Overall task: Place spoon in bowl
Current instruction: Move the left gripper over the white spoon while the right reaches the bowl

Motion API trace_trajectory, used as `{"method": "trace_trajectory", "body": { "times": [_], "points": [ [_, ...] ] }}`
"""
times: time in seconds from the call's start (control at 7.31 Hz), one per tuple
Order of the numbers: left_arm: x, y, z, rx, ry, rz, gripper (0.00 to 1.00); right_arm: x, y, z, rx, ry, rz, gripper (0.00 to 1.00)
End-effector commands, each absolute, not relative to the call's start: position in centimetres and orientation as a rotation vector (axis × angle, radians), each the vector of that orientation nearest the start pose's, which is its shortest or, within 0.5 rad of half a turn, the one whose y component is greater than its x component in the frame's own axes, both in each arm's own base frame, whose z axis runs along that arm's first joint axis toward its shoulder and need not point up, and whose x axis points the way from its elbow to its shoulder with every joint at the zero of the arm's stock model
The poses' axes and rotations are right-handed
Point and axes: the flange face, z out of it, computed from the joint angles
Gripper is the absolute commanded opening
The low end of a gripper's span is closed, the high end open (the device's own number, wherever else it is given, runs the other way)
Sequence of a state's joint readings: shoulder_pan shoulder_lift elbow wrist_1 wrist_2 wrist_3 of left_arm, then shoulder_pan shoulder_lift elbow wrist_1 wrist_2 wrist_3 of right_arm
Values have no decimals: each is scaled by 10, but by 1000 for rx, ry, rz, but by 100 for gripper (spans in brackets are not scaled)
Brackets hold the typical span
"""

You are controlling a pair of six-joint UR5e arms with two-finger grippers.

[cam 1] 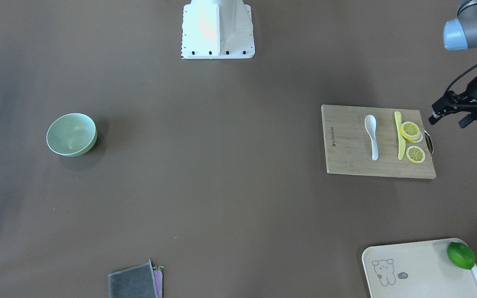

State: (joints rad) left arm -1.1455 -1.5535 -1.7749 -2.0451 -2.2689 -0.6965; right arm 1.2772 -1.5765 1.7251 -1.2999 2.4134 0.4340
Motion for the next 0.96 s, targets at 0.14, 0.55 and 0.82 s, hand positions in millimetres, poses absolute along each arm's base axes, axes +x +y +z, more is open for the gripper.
{"method": "trace_trajectory", "body": {
  "times": [0.14,0.55,0.82],
  "points": [
    [226,-493,469,130,940,-54,98,-199,-494,517,56,-906,-27,94],
    [253,-489,467,138,912,-50,98,-246,-478,513,37,-890,-96,94],
    [257,-488,472,128,907,-45,98,-265,-471,513,36,-876,-126,77]
  ]
}}
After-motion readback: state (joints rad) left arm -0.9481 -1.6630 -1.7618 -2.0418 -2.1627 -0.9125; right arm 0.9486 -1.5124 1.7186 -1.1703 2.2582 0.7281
